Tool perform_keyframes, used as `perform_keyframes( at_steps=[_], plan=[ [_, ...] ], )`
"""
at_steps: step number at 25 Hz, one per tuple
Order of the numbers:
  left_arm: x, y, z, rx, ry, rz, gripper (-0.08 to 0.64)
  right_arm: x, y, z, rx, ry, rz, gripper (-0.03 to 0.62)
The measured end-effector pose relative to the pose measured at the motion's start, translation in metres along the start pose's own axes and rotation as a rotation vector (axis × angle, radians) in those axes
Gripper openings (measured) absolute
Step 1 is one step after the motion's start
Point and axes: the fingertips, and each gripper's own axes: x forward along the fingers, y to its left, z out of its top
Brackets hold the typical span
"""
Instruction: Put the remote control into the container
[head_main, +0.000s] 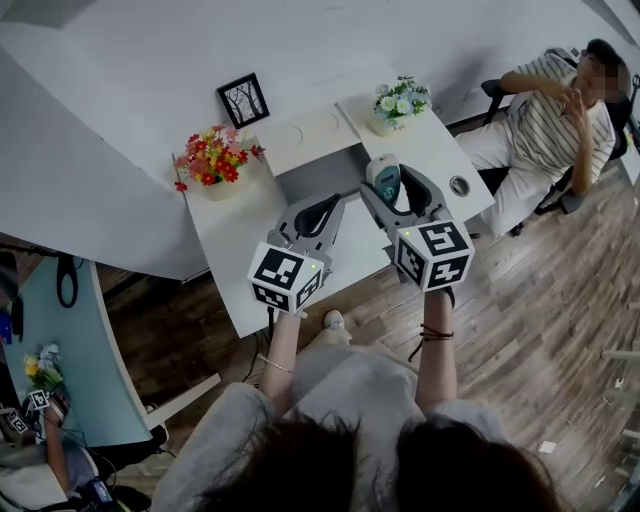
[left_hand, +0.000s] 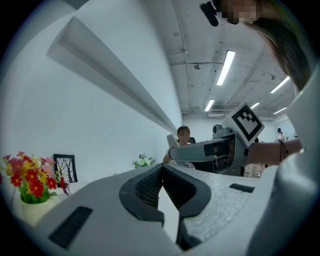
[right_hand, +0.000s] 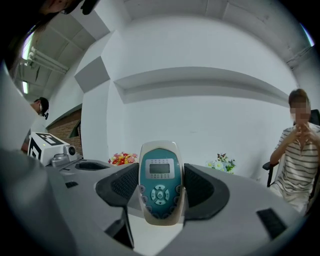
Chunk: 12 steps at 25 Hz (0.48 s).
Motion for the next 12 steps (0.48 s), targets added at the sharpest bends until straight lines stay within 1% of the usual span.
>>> perform_keyframes(
  at_steps=[7,12],
  plan=[
    [0.001,0.017,-0.001,-0.008,0.011,0.071,0.003,0.036,0.011,0.001,-0.025,0.028,0.113,0.279],
    [0.010,0.032,-0.006,-0.034,0.012,0.152,0.003,0.058,0.011,0.003,-0.067,0.048,0.214,0.279]
  ],
)
